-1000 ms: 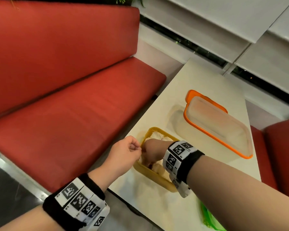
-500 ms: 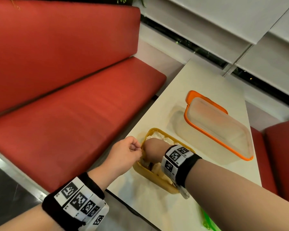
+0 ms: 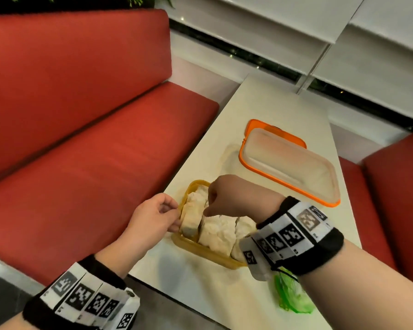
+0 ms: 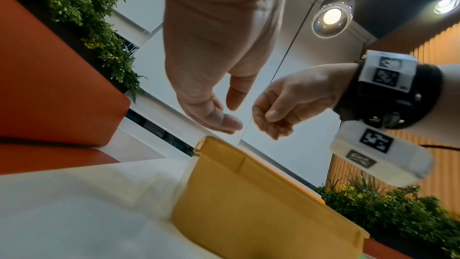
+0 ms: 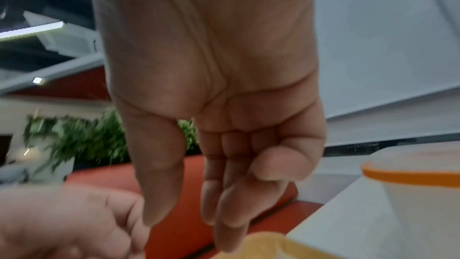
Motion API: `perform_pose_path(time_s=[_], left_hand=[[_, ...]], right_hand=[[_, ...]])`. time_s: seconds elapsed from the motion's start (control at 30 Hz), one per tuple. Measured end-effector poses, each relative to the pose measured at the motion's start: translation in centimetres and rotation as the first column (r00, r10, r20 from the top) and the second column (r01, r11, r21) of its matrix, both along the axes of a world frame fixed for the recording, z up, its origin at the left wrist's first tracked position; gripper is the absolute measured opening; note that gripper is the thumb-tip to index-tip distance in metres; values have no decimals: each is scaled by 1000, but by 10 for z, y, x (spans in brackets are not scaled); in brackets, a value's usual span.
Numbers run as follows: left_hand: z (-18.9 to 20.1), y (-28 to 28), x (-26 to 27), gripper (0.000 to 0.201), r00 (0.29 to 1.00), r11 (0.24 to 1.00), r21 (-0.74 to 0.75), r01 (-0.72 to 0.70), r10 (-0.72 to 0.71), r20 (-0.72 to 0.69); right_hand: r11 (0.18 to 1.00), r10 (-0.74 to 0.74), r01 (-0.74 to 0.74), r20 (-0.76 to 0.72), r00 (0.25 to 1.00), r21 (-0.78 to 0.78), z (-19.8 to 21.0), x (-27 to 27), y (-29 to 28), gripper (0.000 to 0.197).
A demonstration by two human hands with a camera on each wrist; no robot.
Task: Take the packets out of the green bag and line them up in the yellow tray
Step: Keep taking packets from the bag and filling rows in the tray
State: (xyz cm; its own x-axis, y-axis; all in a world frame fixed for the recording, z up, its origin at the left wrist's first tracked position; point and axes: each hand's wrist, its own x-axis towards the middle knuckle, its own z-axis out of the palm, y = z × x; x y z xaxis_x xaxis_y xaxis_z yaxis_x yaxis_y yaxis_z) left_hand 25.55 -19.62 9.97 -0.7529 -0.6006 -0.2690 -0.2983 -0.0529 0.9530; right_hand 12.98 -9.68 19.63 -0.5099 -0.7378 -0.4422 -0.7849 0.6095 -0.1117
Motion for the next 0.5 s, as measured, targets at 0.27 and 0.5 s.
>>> perform_pose_path(time_s=[0.27,0.5], left_hand=[[17,36,-18,5,992,992,-39,118,-119,-33],[15,100,-47,14,937,922,-165,349,-349,32]], right_hand=[[778,-485,544,251,838,-313,7,-26,174,11],[719,-645,648,106,757,-251,-61,-24,263,9]])
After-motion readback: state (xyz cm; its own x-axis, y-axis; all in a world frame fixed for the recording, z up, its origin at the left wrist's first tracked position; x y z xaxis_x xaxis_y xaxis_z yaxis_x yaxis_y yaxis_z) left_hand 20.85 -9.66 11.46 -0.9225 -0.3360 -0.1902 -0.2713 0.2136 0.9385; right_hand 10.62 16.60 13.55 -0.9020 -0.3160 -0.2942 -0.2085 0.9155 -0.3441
